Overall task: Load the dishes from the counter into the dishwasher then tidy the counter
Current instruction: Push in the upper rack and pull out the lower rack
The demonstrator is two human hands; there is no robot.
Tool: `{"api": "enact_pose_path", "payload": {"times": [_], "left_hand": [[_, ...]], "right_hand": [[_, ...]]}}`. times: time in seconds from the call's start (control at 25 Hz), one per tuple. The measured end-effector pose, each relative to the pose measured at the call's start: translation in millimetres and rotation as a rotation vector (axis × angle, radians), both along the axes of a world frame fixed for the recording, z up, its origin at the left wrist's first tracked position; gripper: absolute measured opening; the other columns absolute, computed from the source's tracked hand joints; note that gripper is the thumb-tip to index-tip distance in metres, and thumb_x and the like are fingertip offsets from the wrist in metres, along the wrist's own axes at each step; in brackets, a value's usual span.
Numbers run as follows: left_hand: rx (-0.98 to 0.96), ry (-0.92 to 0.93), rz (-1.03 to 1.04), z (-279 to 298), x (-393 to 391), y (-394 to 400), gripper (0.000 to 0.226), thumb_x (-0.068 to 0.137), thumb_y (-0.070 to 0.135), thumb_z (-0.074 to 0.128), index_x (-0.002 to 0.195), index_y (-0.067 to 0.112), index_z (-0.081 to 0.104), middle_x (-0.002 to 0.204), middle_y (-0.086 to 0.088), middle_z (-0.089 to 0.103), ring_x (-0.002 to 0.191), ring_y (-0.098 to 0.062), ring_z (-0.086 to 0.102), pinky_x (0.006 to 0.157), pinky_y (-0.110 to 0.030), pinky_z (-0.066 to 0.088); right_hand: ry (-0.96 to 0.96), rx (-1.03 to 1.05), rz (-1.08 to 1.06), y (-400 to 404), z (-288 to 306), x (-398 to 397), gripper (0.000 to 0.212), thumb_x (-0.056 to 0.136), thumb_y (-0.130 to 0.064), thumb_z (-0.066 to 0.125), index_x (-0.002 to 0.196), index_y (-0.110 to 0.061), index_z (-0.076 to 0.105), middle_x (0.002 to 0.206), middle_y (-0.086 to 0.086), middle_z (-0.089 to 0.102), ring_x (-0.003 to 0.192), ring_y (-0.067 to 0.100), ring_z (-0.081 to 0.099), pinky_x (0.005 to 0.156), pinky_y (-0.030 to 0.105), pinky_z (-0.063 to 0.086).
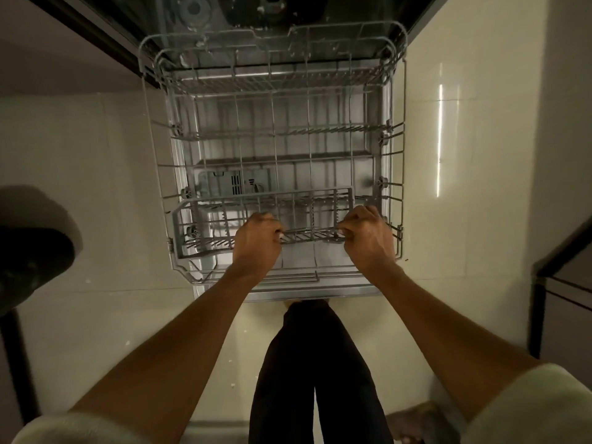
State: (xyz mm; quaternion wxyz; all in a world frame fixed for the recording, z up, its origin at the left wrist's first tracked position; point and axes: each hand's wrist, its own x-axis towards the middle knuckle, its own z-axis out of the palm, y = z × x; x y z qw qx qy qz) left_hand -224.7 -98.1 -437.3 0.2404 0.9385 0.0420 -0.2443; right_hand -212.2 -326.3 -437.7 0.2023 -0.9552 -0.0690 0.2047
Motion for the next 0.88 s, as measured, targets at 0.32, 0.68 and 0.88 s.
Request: {"api": "enact_pose_path", "payload": {"times": [0.32,0.68,0.88], "left_hand": [[0.036,0.069,-0.026,-47,-8,1,0.020,0.088,0.003,0.064,0.099,0.015,0.076,0.100,-0.002,0.067,0.093,-0.019,0.061,0.070,-0.025,0.043],[0.036,0.084,-0.066,-69,-2,-2,0.026,0.080,-0.005,0.069,0.096,0.014,0.078,0.092,-0.002,0.067,0.096,-0.022,0.062,0.072,-0.032,0.052],[0.018,0.076,-0.083,-72,-3,-2,0.024,0.080,-0.003,0.069,0.096,0.014,0.077,0.092,-0.001,0.066,0.094,-0.019,0.060,0.071,-0.027,0.049]], "right_hand": [[0.073,-0.023,0.059,2,-40,2,0.016,0.075,-0.002,0.079,0.086,-0.013,0.079,0.100,0.006,0.066,0.101,0.025,0.056,0.062,0.035,0.055],[0.177,-0.073,0.091,1,-52,9,0.014,0.083,-0.008,0.076,0.096,-0.012,0.078,0.112,0.007,0.062,0.111,0.023,0.050,0.077,0.036,0.055],[0.192,-0.081,0.080,0,-55,7,0.015,0.084,-0.012,0.075,0.099,-0.015,0.078,0.115,0.006,0.059,0.113,0.023,0.048,0.078,0.038,0.057]]}}
